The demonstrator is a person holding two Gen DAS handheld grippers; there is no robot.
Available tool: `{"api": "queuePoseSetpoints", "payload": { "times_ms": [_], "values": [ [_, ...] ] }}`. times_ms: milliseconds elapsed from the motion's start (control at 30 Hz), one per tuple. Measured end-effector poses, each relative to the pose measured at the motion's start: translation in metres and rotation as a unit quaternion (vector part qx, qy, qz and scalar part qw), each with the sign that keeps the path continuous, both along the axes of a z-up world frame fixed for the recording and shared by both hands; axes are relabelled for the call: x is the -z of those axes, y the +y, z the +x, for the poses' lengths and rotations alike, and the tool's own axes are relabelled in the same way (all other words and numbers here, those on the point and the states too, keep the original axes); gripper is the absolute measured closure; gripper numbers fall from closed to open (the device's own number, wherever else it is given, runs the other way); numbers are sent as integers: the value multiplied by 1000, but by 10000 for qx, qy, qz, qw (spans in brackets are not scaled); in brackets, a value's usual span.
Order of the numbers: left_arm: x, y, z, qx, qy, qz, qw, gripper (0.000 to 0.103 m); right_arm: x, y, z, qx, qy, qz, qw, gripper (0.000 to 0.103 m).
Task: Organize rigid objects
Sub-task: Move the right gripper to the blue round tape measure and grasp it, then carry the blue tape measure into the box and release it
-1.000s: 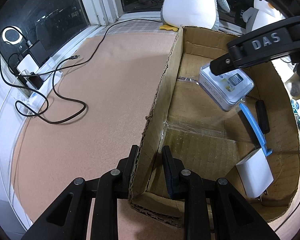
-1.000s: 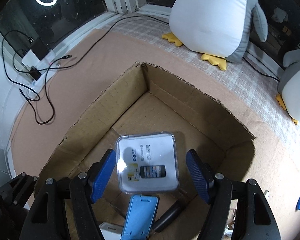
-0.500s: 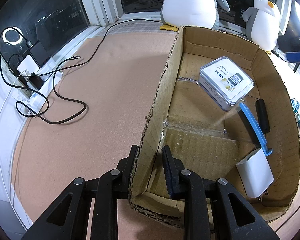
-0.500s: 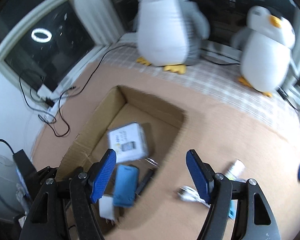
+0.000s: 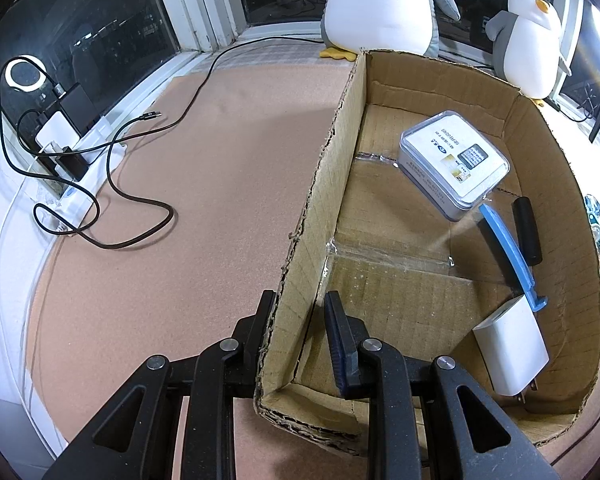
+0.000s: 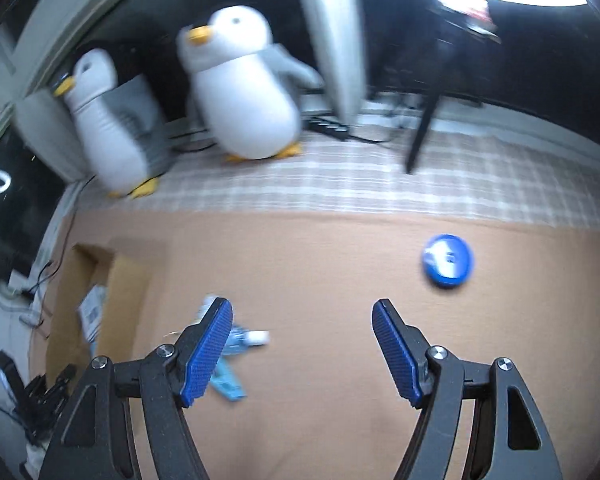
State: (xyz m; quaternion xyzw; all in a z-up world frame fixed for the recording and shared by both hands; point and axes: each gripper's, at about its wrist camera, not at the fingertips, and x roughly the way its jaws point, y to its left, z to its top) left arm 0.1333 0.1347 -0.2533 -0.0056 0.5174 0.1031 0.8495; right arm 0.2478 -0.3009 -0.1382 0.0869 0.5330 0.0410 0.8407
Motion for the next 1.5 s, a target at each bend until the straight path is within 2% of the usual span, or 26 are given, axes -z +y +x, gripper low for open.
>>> {"api": "queuePoseSetpoints", "payload": {
  "times_ms": [233, 400, 567, 967, 1500],
  "values": [
    [0, -4, -2, -10, 19, 49, 10000, 77, 29, -79, 18, 824, 289, -139, 9961, 34],
    [0, -6, -3, -4, 36, 90, 10000, 77, 52, -110, 31, 1125, 496, -80, 9924, 34],
    [0, -6, -2, -3, 60, 118, 9999, 77, 64, -112, 44, 1137, 605, -179, 9915, 36],
    [0, -7, -2, 2, 67, 133, 9999, 77, 78, -98, 75, 1031, 818, -608, 9894, 54],
    [0, -7, -2, 5, 67, 126, 9999, 77, 94, -92, 83, 916, 1111, -940, 9851, 57]
  ]
}}
